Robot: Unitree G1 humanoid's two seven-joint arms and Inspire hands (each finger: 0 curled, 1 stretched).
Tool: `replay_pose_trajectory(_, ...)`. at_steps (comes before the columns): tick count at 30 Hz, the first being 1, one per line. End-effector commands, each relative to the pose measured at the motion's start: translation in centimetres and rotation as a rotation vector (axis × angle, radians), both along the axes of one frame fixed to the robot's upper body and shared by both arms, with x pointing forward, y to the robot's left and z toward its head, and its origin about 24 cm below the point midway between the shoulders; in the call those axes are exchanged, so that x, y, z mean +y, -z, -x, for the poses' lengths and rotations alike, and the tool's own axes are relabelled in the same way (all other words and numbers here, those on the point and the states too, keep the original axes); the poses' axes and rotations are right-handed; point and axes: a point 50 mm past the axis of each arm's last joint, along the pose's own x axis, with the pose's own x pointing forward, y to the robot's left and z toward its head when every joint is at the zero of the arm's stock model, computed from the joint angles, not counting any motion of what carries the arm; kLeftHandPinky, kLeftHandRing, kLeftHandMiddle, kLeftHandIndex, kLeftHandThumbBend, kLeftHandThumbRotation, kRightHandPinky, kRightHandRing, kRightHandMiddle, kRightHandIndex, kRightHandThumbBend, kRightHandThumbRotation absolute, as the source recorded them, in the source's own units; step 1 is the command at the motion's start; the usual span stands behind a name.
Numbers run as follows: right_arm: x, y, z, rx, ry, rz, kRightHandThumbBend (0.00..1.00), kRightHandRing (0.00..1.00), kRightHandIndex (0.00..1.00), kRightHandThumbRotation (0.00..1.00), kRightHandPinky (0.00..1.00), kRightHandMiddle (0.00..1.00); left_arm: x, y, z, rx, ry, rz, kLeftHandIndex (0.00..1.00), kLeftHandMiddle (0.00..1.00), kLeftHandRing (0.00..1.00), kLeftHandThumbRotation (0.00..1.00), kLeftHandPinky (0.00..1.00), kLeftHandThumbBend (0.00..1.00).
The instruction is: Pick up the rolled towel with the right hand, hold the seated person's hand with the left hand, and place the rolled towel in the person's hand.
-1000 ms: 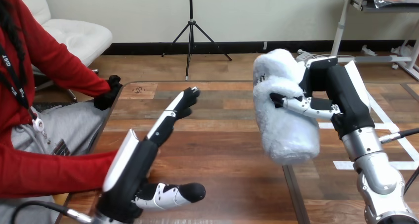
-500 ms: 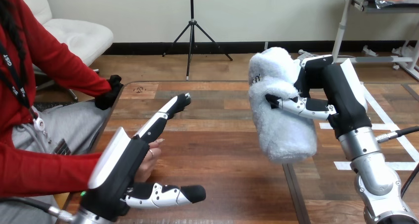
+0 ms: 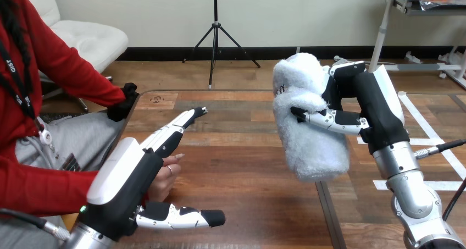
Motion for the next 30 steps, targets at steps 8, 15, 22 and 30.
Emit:
replay_pose_trajectory(8,0.2,-2.8,-1.0,-0.131,-0.005,-0.005,0.56,0.09,0.1,0.0,0.05,0.12,1.2,-2.0,-1.3,-0.081,-0.047,-0.158,0.98,0.97,0.95,0.5,0.92,1.0)
replay_pose_trajectory(15,0.2,-2.7,-1.0,-0.136,0.004,0.01,0.57,0.09,0.1,0.0,0.05,0.12,1.9,-1.8,-1.8,-0.07,-0.068,-0.216,0.99,0.97,0.97,0.5,0.93,1.0)
replay_pose_trajectory(22,0.3,-2.8,-1.0,-0.141,0.002,0.013,0.57,0.09,0.1,0.0,0.05,0.12,2.5,-1.6,-2.3,-0.05,-0.086,-0.263,0.99,0.98,0.98,0.46,0.93,1.0)
replay_pose_trajectory(30,0.3,-2.8,-1.0,-0.139,-0.006,0.01,0.57,0.09,0.1,0.0,0.05,0.12,2.8,-1.3,-2.9,-0.033,-0.096,-0.303,0.99,0.98,0.98,0.42,0.93,1.0)
